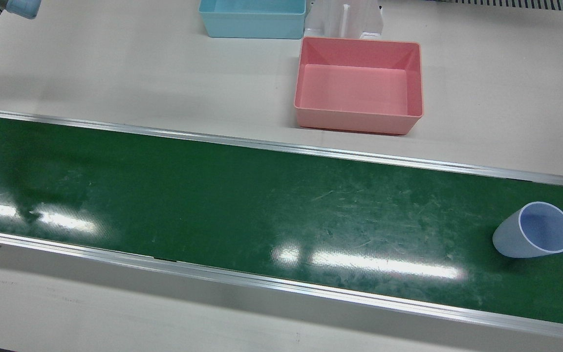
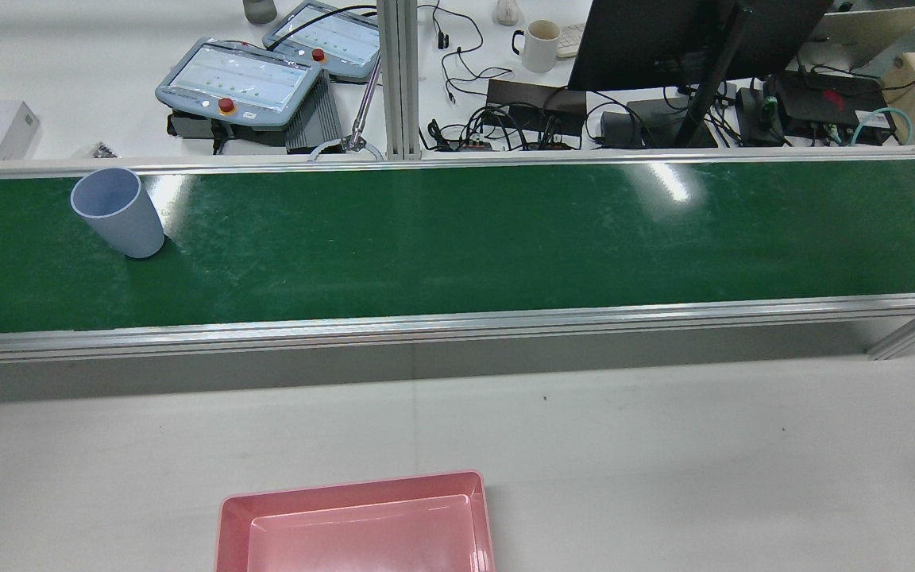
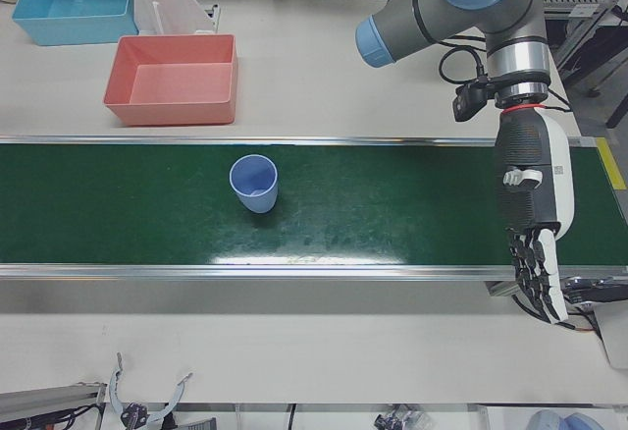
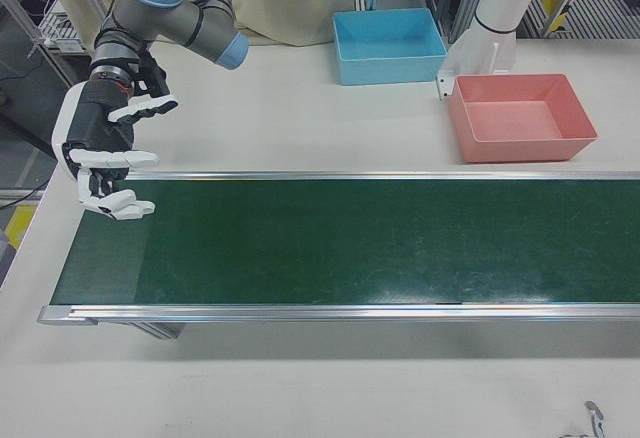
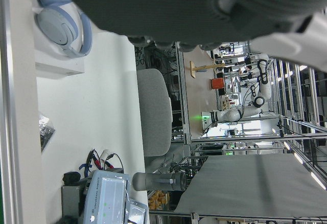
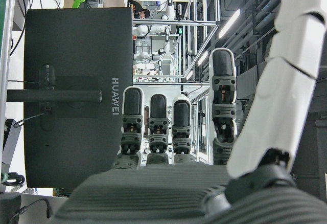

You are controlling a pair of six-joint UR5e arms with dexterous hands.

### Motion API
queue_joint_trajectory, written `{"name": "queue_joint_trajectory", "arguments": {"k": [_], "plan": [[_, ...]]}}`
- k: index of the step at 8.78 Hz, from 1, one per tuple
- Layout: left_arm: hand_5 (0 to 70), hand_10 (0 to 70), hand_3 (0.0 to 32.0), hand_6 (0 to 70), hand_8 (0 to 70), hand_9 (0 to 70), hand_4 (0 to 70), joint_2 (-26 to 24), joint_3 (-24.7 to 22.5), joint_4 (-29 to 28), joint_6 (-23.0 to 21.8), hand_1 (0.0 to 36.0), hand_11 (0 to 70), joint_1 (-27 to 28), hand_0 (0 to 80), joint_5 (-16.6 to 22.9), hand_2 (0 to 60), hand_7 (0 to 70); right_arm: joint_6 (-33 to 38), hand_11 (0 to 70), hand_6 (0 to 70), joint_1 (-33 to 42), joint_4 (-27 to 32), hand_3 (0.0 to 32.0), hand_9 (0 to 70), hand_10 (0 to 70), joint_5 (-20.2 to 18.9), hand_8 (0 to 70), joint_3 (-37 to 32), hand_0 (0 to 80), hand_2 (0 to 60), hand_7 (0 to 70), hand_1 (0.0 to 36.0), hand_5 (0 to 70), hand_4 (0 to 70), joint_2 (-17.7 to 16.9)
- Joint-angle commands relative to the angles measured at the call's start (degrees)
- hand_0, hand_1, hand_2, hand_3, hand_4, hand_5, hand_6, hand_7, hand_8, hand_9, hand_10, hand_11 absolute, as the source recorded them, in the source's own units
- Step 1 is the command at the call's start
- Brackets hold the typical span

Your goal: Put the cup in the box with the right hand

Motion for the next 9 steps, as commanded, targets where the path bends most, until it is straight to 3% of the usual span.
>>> {"name": "queue_joint_trajectory", "arguments": {"k": [1, 9], "plan": [[0.0, 0.0, 0.0, 0.0, 0.0, 0.0, 0.0, 0.0, 0.4, -0.4, 0.0, 0.0, 0.0, 0.0, 0.0, 0.0, 0.0, 0.0, 0.1, 35.6, 14.7, 0.0, 0.0, 0.0, 33.2, 24.4, 0.0, 20.6, 0.1, 52.6, 5.4, 53.8, 14.2, 6.2, 65.7, 0.0], [0.0, 0.0, 0.0, 0.0, 0.0, 0.0, 0.0, 0.4, 0.2, -0.9, 0.0, 0.0, 0.0, 0.0, 0.0, 0.0, 0.0, 0.0, 0.0, 38.2, 15.2, 0.0, 0.1, 0.0, 34.4, 26.1, 0.0, 21.3, 0.1, 52.7, 6.2, 55.3, 14.3, 6.5, 65.6, 0.0]]}}
